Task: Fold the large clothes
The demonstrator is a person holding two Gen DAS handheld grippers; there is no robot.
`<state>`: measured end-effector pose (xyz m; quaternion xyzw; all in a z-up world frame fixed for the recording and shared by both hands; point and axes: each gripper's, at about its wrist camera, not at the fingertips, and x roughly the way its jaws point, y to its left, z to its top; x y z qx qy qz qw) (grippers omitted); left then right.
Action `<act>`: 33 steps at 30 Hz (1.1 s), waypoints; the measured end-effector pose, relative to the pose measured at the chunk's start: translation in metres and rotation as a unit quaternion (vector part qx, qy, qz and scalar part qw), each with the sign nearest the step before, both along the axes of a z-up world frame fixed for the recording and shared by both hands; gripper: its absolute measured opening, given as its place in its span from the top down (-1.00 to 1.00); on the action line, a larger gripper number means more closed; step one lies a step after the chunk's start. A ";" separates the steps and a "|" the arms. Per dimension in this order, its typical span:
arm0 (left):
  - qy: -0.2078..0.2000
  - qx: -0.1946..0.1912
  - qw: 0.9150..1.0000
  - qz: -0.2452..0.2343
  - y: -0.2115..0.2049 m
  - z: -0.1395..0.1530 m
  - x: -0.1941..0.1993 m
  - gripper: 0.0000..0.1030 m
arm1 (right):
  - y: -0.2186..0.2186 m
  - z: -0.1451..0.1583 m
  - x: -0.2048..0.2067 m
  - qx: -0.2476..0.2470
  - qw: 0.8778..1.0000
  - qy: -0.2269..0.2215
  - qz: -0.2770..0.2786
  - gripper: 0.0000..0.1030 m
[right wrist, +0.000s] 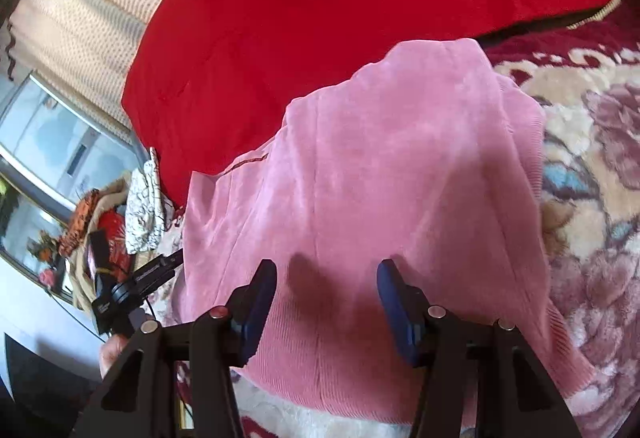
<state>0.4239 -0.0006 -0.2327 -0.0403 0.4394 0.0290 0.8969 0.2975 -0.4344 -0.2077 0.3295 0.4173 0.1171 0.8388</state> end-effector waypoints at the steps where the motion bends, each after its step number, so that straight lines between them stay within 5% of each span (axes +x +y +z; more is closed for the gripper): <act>1: -0.012 0.001 1.000 -0.010 -0.002 0.006 -0.005 -0.32 | -0.003 0.000 0.000 0.004 1.000 0.001 -0.003 -0.10; 6: 0.000 0.013 1.000 0.001 0.007 0.009 -0.015 -0.38 | -0.021 0.004 -0.010 0.026 0.999 -0.014 -0.019 -0.10; 9: 0.051 -0.087 0.994 0.030 0.037 -0.013 -0.013 -0.38 | -0.023 0.008 -0.013 0.010 0.999 -0.024 -0.026 -0.10; 11: 0.058 -0.120 0.990 0.038 0.046 -0.021 -0.013 -0.38 | -0.023 0.004 -0.010 -0.008 0.999 -0.010 -0.035 -0.10; 14: 0.053 -0.073 0.996 0.028 0.040 -0.025 -0.011 -0.38 | -0.021 -0.016 0.002 0.001 0.999 0.037 -0.026 -0.09; 18: 0.067 0.006 0.998 0.008 0.023 -0.036 -0.005 -0.38 | -0.026 -0.010 0.000 0.009 0.999 0.030 -0.028 -0.09; 20: 0.068 0.013 0.998 0.005 0.023 -0.036 -0.006 -0.38 | -0.037 -0.009 -0.003 0.038 0.998 0.027 -0.035 -0.09; 29: 0.069 -0.130 0.988 0.044 0.048 -0.021 -0.039 -0.38 | -0.047 -0.002 -0.010 0.063 0.997 -0.019 -0.039 -0.11; 33: 0.067 -0.183 0.980 0.047 0.043 -0.026 -0.074 -0.38 | -0.026 -0.018 0.007 0.035 0.998 0.034 -0.026 -0.09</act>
